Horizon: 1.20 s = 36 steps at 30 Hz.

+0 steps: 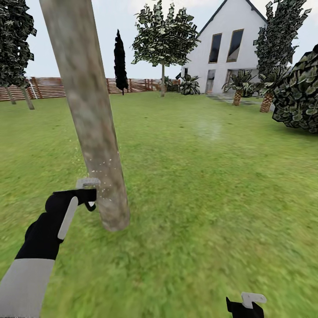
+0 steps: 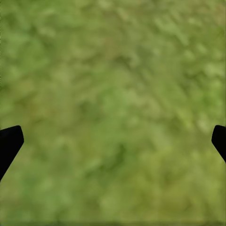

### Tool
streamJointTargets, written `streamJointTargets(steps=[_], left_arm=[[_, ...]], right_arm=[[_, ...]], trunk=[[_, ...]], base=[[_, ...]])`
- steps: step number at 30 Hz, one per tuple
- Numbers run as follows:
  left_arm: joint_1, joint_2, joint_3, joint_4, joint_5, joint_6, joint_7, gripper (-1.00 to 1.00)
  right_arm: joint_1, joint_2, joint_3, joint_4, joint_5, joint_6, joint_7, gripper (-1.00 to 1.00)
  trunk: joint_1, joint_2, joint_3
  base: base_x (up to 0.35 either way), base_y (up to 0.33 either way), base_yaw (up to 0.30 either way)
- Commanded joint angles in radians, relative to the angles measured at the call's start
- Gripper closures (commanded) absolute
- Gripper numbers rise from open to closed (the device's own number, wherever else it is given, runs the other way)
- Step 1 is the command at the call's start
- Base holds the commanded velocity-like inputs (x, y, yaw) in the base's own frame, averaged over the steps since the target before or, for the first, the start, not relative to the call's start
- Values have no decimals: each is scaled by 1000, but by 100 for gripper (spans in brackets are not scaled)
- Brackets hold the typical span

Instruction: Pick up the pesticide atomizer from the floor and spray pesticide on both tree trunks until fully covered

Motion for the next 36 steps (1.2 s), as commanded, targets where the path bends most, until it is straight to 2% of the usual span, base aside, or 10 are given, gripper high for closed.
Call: streamJointTargets(steps=[1,8,13,17,23,26,27,28,32,36], left_arm=[[-2,-3,-1,-3,1,7,0,100],[-67,-57,-15,-35,0,57,1,100],[-116,-39,-4,-36,-4,61,1,100],[-118,17,54,-30,-1,65,1,100],[-65,13,50,-15,-4,47,0,100],[-42,11,50,45,-4,41,1,100],[-29,10,50,107,-6,12,0,100],[-23,9,40,192,-6,-65,0,100],[-19,4,-32,406,-3,-253,0,100],[-20,-15,-39,585,-2,-434,-1,100]], right_arm=[[0,0,0,0,0,0,0,-100],[0,0,0,1,0,0,0,-100],[0,0,0,1,0,0,1,-100],[0,0,1,1,0,0,0,-100],[0,0,0,1,0,0,1,-100],[0,0,1,1,0,0,1,-100],[0,0,1,1,0,0,1,-100],[0,0,0,1,0,0,0,-100],[0,0,0,1,0,0,0,-100],[0,-2,0,0,0,-1,0,-100]], trunk=[[0,0,0],[0,0,0],[0,0,0],[0,0,0],[0,0,0],[0,0,0],[0,0,0],[0,0,0],[0,0,0],[0,0,0]], base=[[0,0,0],[0,0,0],[0,0,0],[0,0,0],[0,0,0],[0,0,0],[0,0,0],[0,0,0],[0,0,0],[0,0,0]])
